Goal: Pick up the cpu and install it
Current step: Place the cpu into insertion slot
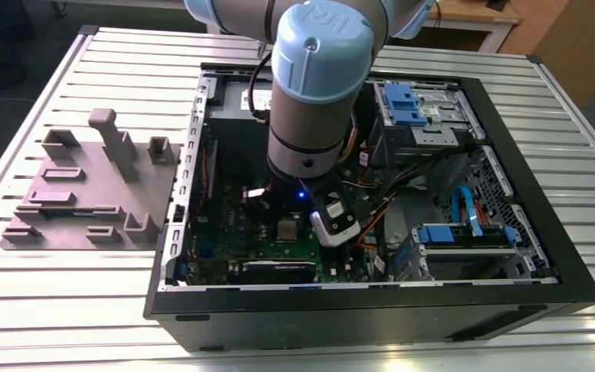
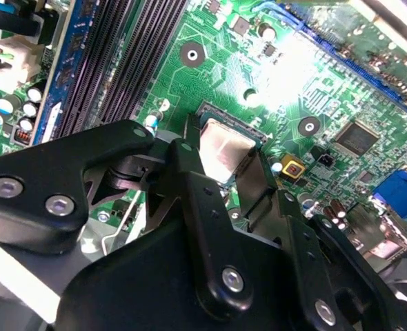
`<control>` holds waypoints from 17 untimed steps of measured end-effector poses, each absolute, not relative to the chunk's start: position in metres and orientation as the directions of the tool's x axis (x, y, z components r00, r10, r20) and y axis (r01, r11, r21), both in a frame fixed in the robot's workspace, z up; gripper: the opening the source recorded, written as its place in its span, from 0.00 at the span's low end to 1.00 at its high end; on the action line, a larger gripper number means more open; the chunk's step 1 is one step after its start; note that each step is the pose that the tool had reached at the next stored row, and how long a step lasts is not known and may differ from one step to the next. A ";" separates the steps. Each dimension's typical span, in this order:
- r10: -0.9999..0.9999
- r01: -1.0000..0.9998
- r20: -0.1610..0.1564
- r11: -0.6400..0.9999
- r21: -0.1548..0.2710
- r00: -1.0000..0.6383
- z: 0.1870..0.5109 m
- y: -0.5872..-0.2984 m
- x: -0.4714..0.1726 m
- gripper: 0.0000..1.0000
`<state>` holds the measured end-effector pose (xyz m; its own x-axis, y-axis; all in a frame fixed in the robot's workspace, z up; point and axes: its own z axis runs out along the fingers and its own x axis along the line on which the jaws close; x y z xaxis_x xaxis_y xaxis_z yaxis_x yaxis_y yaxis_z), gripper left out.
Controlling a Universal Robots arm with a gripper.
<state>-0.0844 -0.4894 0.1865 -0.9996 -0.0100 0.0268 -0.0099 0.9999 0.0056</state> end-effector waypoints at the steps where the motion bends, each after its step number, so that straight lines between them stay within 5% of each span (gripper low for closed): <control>1: -0.010 -0.010 0.026 1.000 0.006 -1.000 0.186 -0.489 -0.084 0.45; 5: -0.010 -0.010 0.025 1.000 0.006 -1.000 0.184 -0.489 -0.084 0.46; 8: -0.011 -0.010 0.024 1.000 0.007 -1.000 0.184 -0.489 -0.084 0.58; 17: -0.010 -0.010 0.028 1.000 0.007 -1.000 0.188 -0.489 -0.084 0.58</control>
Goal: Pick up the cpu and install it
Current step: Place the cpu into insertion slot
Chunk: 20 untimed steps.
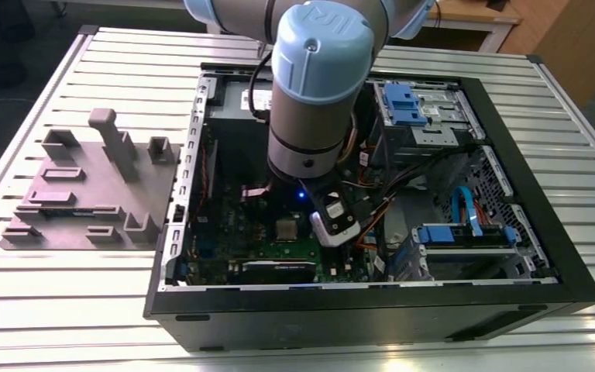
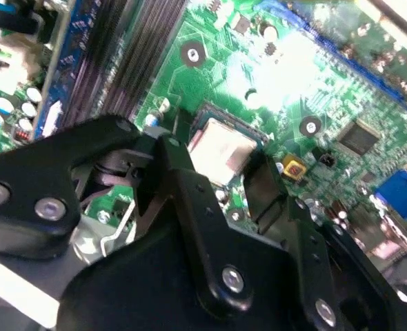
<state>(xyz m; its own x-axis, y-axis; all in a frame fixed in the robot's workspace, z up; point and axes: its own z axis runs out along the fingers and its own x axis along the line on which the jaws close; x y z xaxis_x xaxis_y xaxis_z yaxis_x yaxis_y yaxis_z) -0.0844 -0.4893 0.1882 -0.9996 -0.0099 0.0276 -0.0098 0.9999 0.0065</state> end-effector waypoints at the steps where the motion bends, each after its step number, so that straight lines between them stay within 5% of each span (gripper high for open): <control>1: -0.010 -0.010 0.028 1.000 0.007 -1.000 0.189 -0.489 -0.084 0.58; 13: -0.010 -0.010 0.040 1.000 0.007 -0.999 0.206 -0.489 -0.084 0.56; 16: -0.010 -0.010 0.042 1.000 0.007 -0.999 0.208 -0.489 -0.084 0.38; 20: -0.010 -0.010 0.043 1.000 0.007 -0.999 0.208 -0.489 -0.084 0.26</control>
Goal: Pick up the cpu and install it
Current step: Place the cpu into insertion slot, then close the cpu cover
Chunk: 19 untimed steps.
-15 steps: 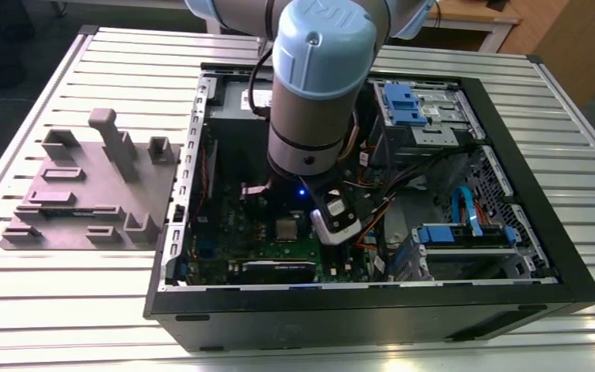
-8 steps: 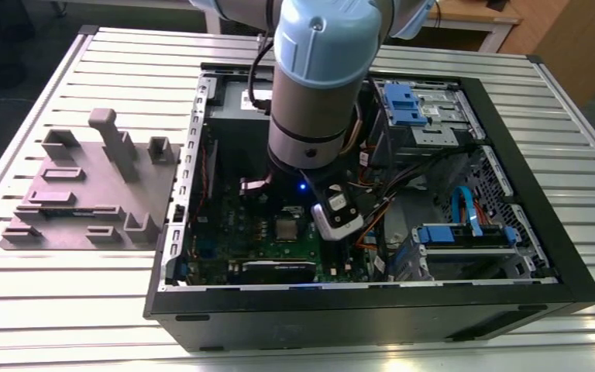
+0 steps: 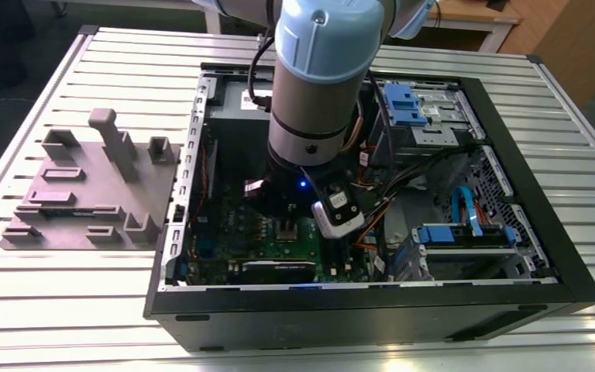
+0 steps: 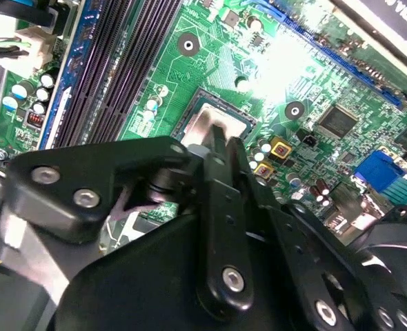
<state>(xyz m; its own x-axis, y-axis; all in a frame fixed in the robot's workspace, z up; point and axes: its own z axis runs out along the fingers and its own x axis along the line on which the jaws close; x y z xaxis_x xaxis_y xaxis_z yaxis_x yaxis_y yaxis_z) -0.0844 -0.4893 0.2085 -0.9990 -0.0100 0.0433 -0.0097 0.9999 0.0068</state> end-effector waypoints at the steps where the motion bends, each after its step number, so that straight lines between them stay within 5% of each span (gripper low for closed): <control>1: -0.010 -0.010 0.043 1.000 0.007 -0.999 0.209 -0.489 -0.084 0.20; 4: -0.010 -0.010 0.044 1.000 0.007 -0.999 0.209 -0.489 -0.084 0.11; 19: -0.010 -0.010 0.045 1.000 0.007 -0.999 0.212 -0.489 -0.084 0.11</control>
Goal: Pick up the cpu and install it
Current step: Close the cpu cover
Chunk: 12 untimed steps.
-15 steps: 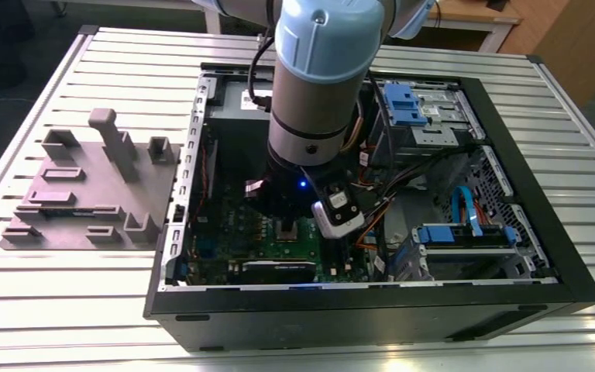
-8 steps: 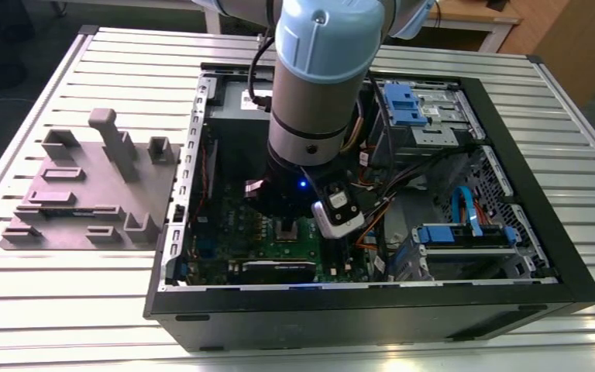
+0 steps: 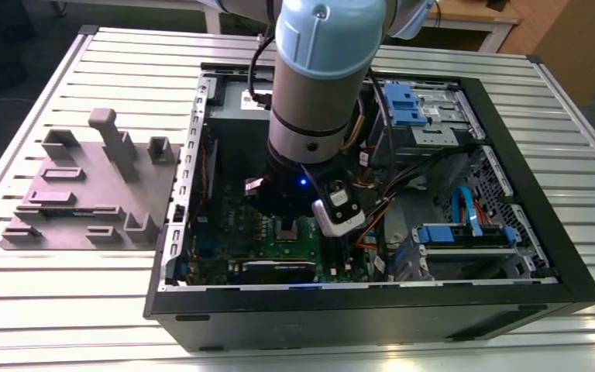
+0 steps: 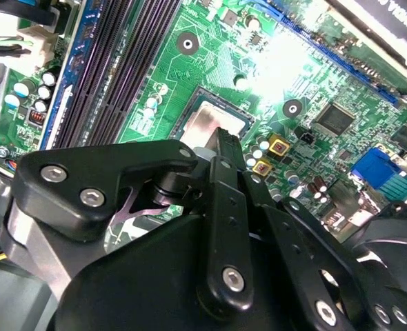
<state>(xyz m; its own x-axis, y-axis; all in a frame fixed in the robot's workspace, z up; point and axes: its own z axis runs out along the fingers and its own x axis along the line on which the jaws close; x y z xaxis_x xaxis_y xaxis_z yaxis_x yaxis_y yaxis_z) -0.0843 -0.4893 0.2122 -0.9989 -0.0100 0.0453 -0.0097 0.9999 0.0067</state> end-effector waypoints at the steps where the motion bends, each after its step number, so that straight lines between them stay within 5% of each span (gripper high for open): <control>1: -0.010 -0.010 0.045 1.000 0.007 -0.999 0.212 -0.489 -0.084 0.11; 12: -0.010 -0.010 0.045 1.000 0.007 -0.999 0.214 -0.489 -0.084 0.11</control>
